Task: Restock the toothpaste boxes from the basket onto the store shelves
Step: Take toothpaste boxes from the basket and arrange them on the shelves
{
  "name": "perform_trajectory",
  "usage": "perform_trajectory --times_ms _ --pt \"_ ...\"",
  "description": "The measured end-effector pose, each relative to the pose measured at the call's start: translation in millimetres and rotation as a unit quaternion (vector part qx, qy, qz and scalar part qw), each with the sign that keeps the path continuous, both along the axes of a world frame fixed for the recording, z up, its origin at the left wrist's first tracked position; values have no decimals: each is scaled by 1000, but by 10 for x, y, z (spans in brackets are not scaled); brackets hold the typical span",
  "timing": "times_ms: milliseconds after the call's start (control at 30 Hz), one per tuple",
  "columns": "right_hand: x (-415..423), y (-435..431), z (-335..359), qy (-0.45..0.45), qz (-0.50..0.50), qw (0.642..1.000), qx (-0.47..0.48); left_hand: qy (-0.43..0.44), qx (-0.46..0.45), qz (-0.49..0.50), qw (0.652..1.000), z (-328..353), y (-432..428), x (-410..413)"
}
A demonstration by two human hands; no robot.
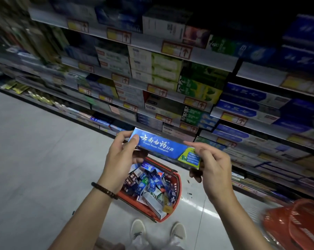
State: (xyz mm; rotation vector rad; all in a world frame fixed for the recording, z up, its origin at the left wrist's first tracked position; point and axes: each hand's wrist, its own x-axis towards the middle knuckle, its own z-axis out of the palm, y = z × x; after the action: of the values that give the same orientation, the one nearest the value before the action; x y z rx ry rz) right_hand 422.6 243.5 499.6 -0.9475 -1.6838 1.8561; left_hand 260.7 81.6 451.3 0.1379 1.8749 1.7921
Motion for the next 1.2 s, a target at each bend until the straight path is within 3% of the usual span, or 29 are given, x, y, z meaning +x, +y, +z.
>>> perform_trajectory --times_ms 467,800,1200 --pt "359 351 1014 115 -24 992 -36 43 173 -44 983 1579 152 407" --pt "700 463 1382 232 -58 969 -63 74 207 -82 972 1980 347 585" --pt "1114 682 1647 258 -125 958 -21 62 267 -113 955 2162 682 877"
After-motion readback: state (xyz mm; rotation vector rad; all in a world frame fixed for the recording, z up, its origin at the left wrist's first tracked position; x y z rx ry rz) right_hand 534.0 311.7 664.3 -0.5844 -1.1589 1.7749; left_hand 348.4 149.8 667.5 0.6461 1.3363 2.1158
